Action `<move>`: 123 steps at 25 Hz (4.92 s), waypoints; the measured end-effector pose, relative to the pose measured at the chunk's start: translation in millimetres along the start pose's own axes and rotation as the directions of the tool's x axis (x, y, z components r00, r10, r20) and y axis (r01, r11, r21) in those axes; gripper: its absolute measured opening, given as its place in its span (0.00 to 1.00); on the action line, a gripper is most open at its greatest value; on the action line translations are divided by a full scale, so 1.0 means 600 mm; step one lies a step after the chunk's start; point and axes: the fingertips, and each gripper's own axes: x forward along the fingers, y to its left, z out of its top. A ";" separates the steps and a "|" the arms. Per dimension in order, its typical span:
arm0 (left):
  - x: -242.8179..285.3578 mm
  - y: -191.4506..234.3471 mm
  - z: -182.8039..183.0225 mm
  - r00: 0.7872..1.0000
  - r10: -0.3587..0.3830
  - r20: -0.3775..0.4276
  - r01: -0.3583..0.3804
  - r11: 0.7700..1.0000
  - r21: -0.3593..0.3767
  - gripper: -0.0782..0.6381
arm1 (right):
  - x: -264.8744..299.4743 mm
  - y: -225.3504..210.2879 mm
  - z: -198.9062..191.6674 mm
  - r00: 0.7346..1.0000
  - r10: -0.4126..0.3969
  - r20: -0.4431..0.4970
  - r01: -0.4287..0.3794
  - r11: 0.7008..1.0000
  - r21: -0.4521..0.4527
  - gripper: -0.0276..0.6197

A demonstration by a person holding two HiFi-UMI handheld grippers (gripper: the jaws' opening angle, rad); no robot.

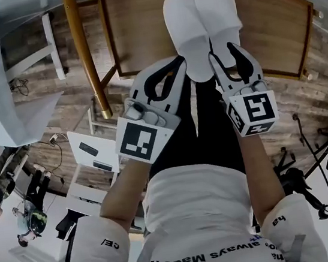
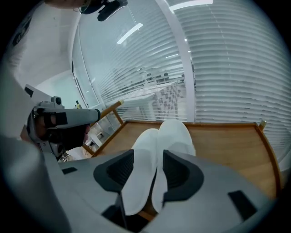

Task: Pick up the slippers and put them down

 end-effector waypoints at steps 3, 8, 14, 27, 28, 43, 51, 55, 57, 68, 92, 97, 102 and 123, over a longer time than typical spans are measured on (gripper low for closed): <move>0.014 0.011 -0.021 1.000 0.004 -0.004 -0.004 1.000 -0.004 0.13 | 0.025 -0.005 -0.013 1.000 -0.008 -0.007 0.008 1.000 -0.002 0.33; 0.026 0.025 -0.047 1.000 0.011 0.000 -0.011 1.000 -0.010 0.13 | 0.059 -0.013 -0.030 1.000 -0.020 -0.015 0.020 1.000 -0.003 0.36; 0.050 0.050 -0.079 1.000 0.030 -0.001 -0.030 0.999 -0.013 0.13 | 0.098 -0.032 -0.038 0.998 -0.055 -0.022 0.054 0.998 -0.044 0.39; 0.081 0.076 -0.096 0.998 0.055 0.023 -0.055 0.998 -0.011 0.13 | 0.129 -0.036 -0.016 0.991 -0.106 0.077 0.115 0.986 -0.122 0.40; 0.080 0.076 -0.096 0.998 0.054 0.025 -0.054 0.999 -0.011 0.13 | 0.130 -0.037 -0.014 0.990 -0.109 0.085 0.120 0.985 -0.125 0.40; 0.062 0.054 -0.068 0.998 0.047 0.040 -0.047 0.999 -0.006 0.13 | 0.097 -0.029 0.007 0.981 -0.100 0.163 0.123 0.983 -0.134 0.23; 0.042 0.039 -0.020 0.996 0.049 0.073 -0.050 0.999 0.000 0.13 | 0.059 -0.015 0.045 0.977 -0.087 0.194 0.119 0.981 -0.155 0.23; 0.033 0.028 0.015 0.994 0.049 0.095 -0.051 0.999 0.015 0.13 | 0.033 -0.016 0.076 0.972 -0.085 0.221 0.124 0.978 -0.166 0.23; 0.028 0.021 0.035 0.993 0.051 0.105 -0.053 0.998 0.020 0.13 | 0.017 -0.015 0.092 0.970 -0.083 0.230 0.124 0.978 -0.170 0.23; -0.017 -0.016 0.142 0.985 0.060 0.159 -0.068 0.996 0.049 0.13 | -0.070 0.007 0.181 0.963 -0.056 0.265 0.115 0.970 -0.213 0.23; -0.127 -0.122 0.346 0.962 0.057 0.269 -0.086 0.992 0.097 0.13 | -0.260 0.065 0.376 0.926 0.022 0.378 0.074 0.969 -0.237 0.23; -0.166 -0.139 0.387 0.953 0.058 0.297 -0.090 0.991 0.097 0.13 | -0.306 0.087 0.414 0.919 0.051 0.390 0.055 0.965 -0.255 0.23; -0.191 -0.157 0.425 0.948 0.056 0.314 -0.092 0.991 0.100 0.13 | -0.349 0.109 0.449 0.913 0.088 0.397 0.030 0.959 -0.283 0.22; -0.288 -0.248 0.545 0.930 -0.085 0.359 0.023 0.984 0.175 0.13 | -0.523 0.204 0.573 0.872 0.284 0.400 -0.082 0.888 -0.452 0.22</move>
